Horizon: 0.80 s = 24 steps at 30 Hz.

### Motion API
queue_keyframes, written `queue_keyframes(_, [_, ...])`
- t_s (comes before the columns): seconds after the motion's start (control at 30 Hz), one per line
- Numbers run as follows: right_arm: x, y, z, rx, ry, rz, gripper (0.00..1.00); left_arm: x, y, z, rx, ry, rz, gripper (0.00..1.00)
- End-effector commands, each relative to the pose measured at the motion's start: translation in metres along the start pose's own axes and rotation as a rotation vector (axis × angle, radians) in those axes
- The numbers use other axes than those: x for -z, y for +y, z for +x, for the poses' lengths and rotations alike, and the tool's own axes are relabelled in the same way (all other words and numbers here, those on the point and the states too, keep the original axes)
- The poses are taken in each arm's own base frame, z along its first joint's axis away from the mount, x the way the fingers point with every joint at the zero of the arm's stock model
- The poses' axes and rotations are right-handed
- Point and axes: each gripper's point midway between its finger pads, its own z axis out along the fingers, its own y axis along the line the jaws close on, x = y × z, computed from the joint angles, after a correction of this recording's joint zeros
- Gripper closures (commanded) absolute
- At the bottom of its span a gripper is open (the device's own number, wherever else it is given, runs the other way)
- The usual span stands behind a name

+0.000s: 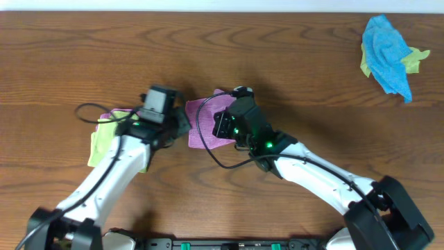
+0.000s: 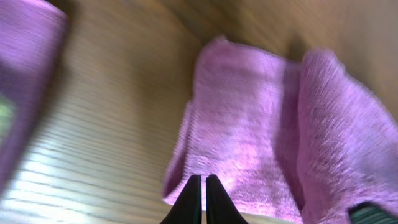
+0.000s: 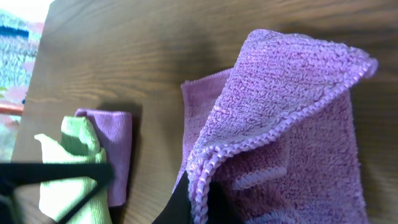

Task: Fold the cloth
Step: 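Fold the strip's right end leftward onto the left gripper's end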

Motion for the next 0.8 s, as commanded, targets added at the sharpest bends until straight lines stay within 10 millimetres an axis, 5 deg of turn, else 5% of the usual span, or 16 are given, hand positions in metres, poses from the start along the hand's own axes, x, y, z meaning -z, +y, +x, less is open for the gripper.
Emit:
queue_keyframes(0.0, [-0.002,0.01,0.002,0.04,0.002,-0.01,0.99,0.015,0.013,-0.017,-0.002,-0.056,-0.013,0.94])
queue_keyframes(0.2, [-0.009,0.013,0.014,0.055,0.028,-0.01,0.99,0.034,0.024,-0.033,0.026,-0.107,-0.008,0.94])
queue_keyframes(0.77, [-0.059,0.034,0.04,0.138,0.13,-0.028,0.99,0.05,0.036,-0.039,0.048,-0.131,-0.023,0.94])
